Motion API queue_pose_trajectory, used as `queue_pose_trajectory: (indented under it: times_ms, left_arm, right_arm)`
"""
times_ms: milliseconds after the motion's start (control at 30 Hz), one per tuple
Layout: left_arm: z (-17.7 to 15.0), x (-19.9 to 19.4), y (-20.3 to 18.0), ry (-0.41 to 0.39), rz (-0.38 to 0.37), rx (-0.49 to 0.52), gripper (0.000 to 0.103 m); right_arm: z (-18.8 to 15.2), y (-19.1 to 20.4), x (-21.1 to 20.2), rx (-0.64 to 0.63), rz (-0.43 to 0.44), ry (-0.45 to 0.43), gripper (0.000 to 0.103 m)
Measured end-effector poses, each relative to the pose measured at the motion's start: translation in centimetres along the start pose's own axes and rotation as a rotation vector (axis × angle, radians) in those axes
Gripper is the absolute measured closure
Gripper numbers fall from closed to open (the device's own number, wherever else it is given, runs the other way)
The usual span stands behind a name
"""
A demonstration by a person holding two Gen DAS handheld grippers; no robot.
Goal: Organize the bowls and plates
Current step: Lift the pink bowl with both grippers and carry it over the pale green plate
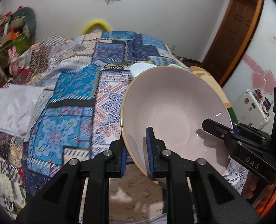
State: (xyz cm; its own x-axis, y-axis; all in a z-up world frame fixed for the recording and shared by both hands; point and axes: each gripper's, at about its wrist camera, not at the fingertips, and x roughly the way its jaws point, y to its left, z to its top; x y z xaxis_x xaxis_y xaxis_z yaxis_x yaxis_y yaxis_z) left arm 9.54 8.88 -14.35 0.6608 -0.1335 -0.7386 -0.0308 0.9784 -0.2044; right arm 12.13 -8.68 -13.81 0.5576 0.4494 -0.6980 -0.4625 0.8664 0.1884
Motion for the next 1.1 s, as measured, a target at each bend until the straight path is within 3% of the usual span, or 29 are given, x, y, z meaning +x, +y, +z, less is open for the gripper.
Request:
queue_pose_trajectory:
  times_ms: [467, 1100]
  left_arm:
    - [-2.8, 0.3, 7.5, 0.041, 0.109, -0.098, 0.085]
    - [-5.4, 5.0, 13.4, 0.156, 0.144, -0.203, 0.085]
  right_arm:
    - [-0.7, 4.8, 5.3, -0.054, 0.100, 0.120, 0.082]
    - [-1.8, 7.4, 11.7, -0.117, 0.112, 0.268, 0.082]
